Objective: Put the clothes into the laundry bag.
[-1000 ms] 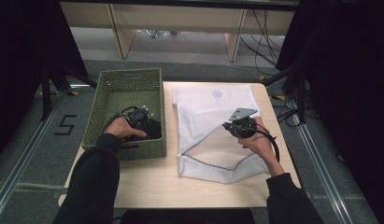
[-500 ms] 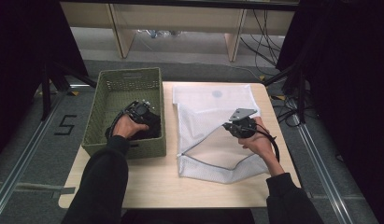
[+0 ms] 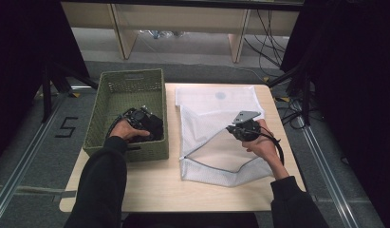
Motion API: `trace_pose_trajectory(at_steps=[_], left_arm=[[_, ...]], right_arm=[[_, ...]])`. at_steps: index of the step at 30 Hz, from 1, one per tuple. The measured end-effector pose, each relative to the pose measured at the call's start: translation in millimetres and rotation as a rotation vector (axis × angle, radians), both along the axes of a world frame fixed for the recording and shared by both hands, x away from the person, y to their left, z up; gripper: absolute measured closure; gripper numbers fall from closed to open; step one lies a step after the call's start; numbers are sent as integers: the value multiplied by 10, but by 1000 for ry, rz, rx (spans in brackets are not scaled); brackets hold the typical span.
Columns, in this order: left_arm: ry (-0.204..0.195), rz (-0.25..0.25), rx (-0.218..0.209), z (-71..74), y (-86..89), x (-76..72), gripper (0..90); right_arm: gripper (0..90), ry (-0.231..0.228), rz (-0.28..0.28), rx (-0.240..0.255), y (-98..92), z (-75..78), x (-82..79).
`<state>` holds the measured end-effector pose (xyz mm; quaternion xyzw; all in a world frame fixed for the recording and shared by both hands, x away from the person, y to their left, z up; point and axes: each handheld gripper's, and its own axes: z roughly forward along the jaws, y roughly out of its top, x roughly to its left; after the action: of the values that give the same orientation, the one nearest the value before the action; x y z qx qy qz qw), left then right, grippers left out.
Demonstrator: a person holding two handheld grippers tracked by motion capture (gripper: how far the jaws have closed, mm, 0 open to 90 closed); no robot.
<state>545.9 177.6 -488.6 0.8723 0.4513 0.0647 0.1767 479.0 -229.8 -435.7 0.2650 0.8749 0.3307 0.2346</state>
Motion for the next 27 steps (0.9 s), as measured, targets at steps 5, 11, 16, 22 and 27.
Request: trace_pose_trajectory(at_steps=[5, 11, 16, 22, 27], left_arm=[[19, 55, -37, 41, 10, -3, 148], [-48, -10, -46, 91, 120, -14, 471], [-70, -12, -73, 129, 170, -45, 560], [-142, -19, -82, 270, 215, -59, 664], [-223, 62, -184, 455, 380, -86, 687]], right_arm=[[896, 0, 3, -3, -19, 8, 12], [896, -1, -1, 7, -11, 16, 3], [895, 6, -7, 9, -18, 15, 7], [895, 6, 3, 4, -33, 15, 18], [896, 5, -7, 14, -36, 20, 17]])
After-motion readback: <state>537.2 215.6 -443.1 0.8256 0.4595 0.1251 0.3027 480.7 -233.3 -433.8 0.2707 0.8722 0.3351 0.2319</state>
